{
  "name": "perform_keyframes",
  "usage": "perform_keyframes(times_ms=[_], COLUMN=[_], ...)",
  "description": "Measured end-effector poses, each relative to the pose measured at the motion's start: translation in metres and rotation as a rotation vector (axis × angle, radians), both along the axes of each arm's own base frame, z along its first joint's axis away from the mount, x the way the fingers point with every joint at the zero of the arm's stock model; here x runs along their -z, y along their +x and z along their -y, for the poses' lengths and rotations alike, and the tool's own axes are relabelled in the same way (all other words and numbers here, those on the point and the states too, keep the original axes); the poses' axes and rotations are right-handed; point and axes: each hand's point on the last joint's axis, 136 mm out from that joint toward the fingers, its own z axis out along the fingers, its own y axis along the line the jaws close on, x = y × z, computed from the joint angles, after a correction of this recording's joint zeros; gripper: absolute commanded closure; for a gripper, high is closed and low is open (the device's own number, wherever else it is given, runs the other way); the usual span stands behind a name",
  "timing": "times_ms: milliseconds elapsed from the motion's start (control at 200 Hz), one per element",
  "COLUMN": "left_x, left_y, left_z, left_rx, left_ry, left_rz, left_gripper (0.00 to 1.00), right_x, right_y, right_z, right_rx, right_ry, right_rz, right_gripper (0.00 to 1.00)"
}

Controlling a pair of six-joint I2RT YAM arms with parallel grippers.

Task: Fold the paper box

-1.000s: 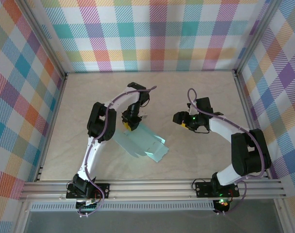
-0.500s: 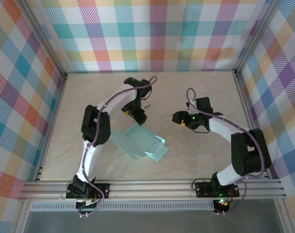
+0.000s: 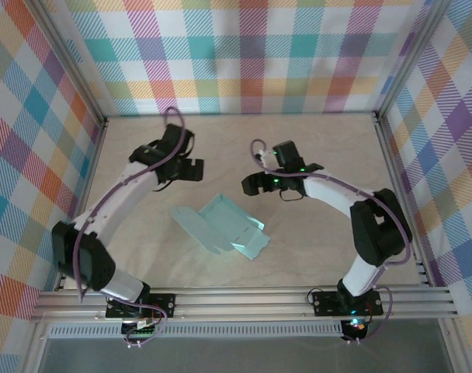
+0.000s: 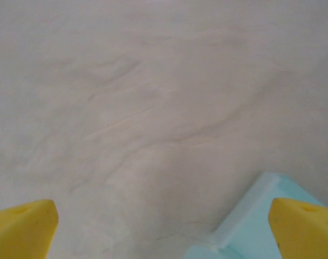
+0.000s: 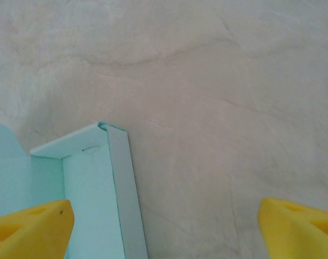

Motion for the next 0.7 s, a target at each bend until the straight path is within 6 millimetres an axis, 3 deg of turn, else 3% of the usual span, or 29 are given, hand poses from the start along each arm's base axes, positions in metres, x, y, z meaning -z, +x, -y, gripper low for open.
perform_keyframes(times_ms=[140, 240, 415, 530, 700], left_x=[0.0, 0.001, 0.045, 0.068, 0.078], left_y=[-0.04, -0.063, -0.085, -0.092, -0.089], left_z=[-0.073, -0.099, -0.096, -0.086, -0.076], left_rx=[-0.3, -0.427, -0.467, -0.458, -0.442], left_ry=[-0.105, -0.175, -0.266, -0.31, -0.378], left_rz=[0.068, 0.104, 0.0, -0.069, -0.097], left_gripper=[0.0, 0.0, 0.0, 0.0, 0.0], right_x=[0.02, 0.037, 0.04, 0.025, 0.001], right_y=[-0.008, -0.024, -0.041, -0.026, -0.009], right_z=[-0.036, -0.051, -0.065, -0.079, -0.104], right_rx=[-0.172, -0.353, -0.663, -0.788, -0.939], right_ry=[-0.114, -0.179, -0.182, -0.157, -0.105], right_rz=[0.101, 0.178, 0.323, 0.405, 0.485], right_gripper=[0.12, 0.12, 0.12, 0.12, 0.13])
